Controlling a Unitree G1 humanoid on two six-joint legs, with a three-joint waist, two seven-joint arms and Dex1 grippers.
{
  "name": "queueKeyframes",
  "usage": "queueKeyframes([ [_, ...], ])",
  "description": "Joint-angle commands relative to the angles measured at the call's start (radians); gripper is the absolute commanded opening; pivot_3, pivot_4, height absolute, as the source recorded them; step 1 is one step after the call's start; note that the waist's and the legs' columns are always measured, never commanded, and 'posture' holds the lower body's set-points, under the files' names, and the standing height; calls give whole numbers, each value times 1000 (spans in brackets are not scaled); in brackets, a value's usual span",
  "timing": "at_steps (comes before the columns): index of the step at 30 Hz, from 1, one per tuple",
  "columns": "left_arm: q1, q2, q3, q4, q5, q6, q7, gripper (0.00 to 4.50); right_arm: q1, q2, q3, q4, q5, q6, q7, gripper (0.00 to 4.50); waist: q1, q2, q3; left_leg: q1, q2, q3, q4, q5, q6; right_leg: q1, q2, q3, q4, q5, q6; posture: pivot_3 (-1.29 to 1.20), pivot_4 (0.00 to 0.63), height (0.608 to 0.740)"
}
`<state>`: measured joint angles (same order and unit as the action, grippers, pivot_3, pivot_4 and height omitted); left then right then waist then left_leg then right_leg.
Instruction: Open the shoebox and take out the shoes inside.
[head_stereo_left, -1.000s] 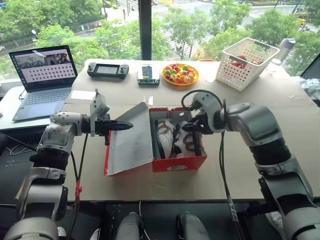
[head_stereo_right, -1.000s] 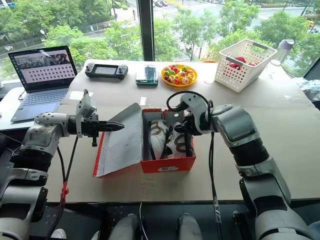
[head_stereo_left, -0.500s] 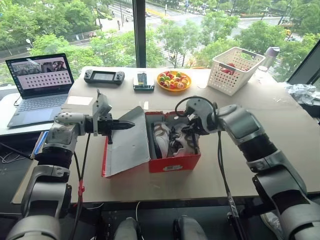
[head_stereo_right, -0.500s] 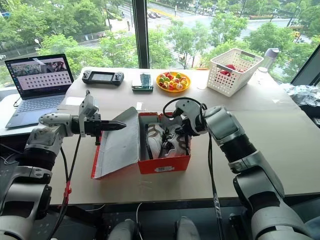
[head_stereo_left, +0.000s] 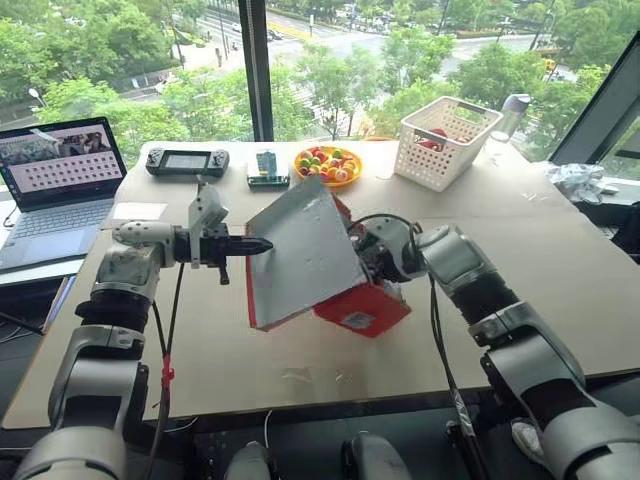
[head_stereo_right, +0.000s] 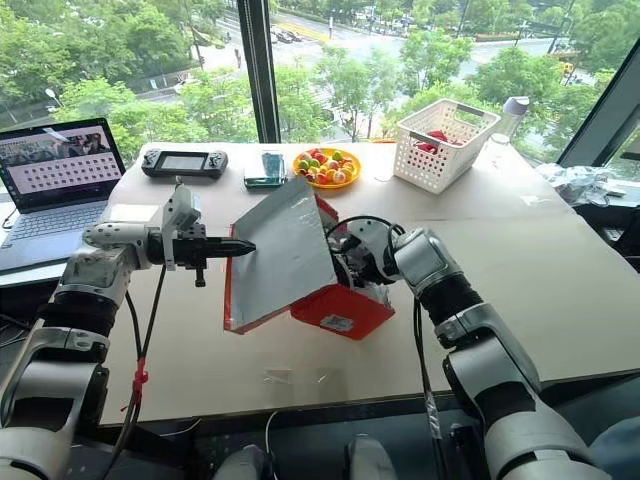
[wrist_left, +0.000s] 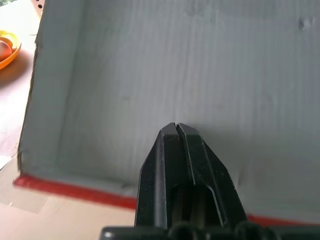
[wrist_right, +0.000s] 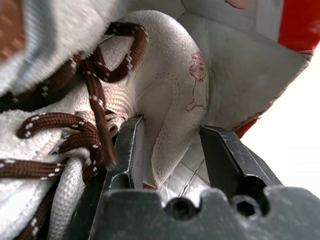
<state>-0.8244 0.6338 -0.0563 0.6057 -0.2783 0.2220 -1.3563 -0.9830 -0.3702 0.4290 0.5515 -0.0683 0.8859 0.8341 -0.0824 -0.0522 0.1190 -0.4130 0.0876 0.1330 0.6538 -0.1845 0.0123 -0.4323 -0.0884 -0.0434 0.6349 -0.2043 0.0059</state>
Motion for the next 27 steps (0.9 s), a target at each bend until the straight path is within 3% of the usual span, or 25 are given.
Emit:
queueKeyframes([
  [1,-25,9,29,-13,-3,-14,6,0,65,101,48,98,7,-6,29,854,-4,0,0,3,-1,0,-3,0,0,1,0,1,0,0,-1,0,150,738],
  [5,-23,14,30,-17,-2,-13,3,0,37,125,21,97,-11,-15,27,14,-16,0,0,10,-2,-5,-10,0,0,4,5,3,0,-3,-6,0,150,738],
  [11,-23,15,30,-17,0,-13,5,0,-53,158,-75,61,14,32,8,14,-19,0,1,11,-2,-21,-11,-1,-2,-1,18,5,9,-4,-12,0,150,738],
  [16,-28,10,31,-20,3,-10,6,0,-142,149,-182,-83,74,184,17,14,-17,7,6,6,-2,-28,-14,1,2,-9,28,10,13,-6,-18,0,150,738],
  [21,-25,6,37,-37,3,1,4,0,-217,121,-305,-289,172,385,7,14,-6,15,14,-11,-3,-29,-15,4,6,-27,29,12,15,-5,-20,0,150,738],
  [27,-20,5,38,-43,5,2,3,0,-281,100,-486,-450,282,553,-44,14,29,18,20,-18,-5,-27,-14,2,3,-30,27,12,11,-3,-22,0,150,738],
])
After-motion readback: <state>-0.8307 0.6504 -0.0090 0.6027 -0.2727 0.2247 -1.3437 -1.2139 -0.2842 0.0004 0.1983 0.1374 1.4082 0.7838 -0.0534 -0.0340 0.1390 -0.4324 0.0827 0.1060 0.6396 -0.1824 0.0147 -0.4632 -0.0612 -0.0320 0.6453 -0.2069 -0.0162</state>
